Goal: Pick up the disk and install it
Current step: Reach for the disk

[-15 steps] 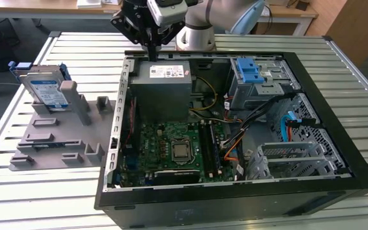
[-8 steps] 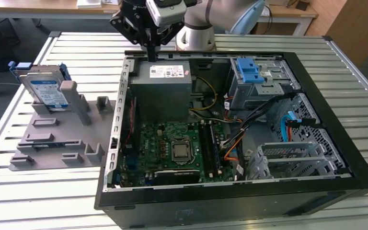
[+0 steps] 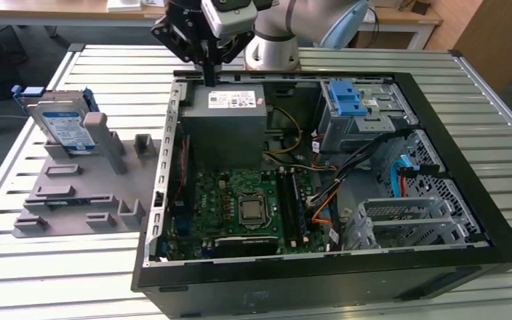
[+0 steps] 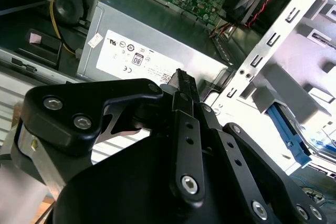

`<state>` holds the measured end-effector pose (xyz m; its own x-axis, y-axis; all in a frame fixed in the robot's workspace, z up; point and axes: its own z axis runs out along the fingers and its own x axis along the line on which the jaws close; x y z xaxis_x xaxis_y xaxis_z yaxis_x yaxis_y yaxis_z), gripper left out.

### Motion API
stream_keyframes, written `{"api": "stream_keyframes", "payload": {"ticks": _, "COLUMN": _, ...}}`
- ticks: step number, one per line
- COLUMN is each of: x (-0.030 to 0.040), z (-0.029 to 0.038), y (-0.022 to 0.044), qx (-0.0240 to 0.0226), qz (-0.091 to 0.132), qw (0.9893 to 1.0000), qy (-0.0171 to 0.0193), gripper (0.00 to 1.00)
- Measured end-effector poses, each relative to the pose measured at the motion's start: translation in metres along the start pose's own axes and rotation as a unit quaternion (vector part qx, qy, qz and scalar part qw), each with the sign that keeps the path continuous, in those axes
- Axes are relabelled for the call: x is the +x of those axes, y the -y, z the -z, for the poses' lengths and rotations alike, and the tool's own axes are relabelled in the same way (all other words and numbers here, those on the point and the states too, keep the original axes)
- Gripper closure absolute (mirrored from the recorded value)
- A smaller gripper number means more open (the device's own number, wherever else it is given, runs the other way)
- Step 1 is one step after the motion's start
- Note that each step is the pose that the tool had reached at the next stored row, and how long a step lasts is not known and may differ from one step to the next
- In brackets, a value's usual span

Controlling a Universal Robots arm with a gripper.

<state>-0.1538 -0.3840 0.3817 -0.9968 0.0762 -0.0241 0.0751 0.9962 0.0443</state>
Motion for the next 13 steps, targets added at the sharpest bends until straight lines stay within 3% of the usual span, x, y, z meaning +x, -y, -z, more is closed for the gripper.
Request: {"api": "stream_keyframes", "payload": {"ticks": 13, "x": 0.0035, "z": -0.0018, "y": 0.0001, "qx": 0.0000, "qz": 0.000, "qw": 1.0000, "qy": 0.0000, "gripper": 0.89}}
